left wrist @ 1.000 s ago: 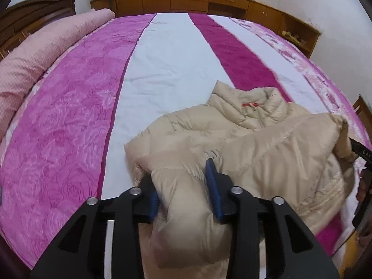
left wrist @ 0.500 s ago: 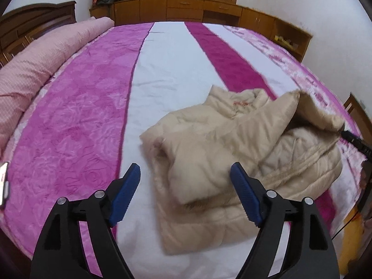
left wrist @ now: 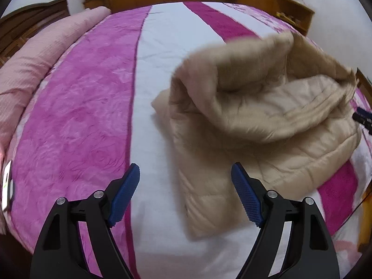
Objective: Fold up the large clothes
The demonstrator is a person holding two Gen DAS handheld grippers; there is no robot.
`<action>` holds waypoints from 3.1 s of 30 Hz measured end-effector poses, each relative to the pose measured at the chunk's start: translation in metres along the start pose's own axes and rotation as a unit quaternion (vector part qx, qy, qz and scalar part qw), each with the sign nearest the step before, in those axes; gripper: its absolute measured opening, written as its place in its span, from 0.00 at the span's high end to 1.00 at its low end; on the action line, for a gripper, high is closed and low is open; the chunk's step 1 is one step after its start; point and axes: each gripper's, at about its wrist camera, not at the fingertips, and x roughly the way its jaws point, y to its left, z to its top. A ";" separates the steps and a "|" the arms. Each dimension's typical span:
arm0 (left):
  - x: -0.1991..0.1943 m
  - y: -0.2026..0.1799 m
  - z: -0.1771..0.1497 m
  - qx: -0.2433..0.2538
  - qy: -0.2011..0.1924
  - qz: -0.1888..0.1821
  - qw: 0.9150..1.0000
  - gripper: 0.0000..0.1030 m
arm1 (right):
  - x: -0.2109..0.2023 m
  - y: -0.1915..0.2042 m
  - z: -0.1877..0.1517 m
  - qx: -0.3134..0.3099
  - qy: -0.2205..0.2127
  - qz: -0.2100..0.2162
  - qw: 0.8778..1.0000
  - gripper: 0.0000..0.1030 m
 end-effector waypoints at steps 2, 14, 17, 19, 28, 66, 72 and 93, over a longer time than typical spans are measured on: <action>0.010 0.000 0.006 0.001 -0.006 -0.007 1.000 0.24 | 0.010 0.001 0.006 0.006 0.000 0.010 1.000 0.19; 0.060 0.018 0.063 -0.086 -0.063 -0.076 0.991 0.24 | 0.064 -0.016 0.056 0.134 -0.006 0.094 0.986 0.19; 0.071 0.021 0.068 -0.110 -0.063 -0.092 0.988 0.44 | 0.069 -0.024 0.062 0.167 -0.006 0.098 0.981 0.52; 0.075 0.023 0.071 -0.128 -0.063 -0.096 0.985 0.68 | 0.071 -0.028 0.066 0.179 -0.005 0.094 0.979 0.81; 0.073 0.018 0.098 -0.129 -0.094 -0.072 0.985 0.87 | 0.050 -0.016 0.088 0.151 -0.076 0.059 0.984 0.90; 0.050 0.030 0.020 -0.175 -0.015 -0.073 0.982 0.23 | 0.038 -0.045 0.001 0.265 0.032 0.089 0.959 0.15; 0.072 0.039 0.012 -0.240 0.011 -0.145 0.960 0.26 | 0.061 -0.043 -0.006 0.295 0.060 0.155 0.941 0.14; 0.029 -0.034 -0.014 -0.184 0.081 -0.230 0.952 0.70 | -0.050 -0.082 -0.044 0.317 0.047 0.171 0.932 0.74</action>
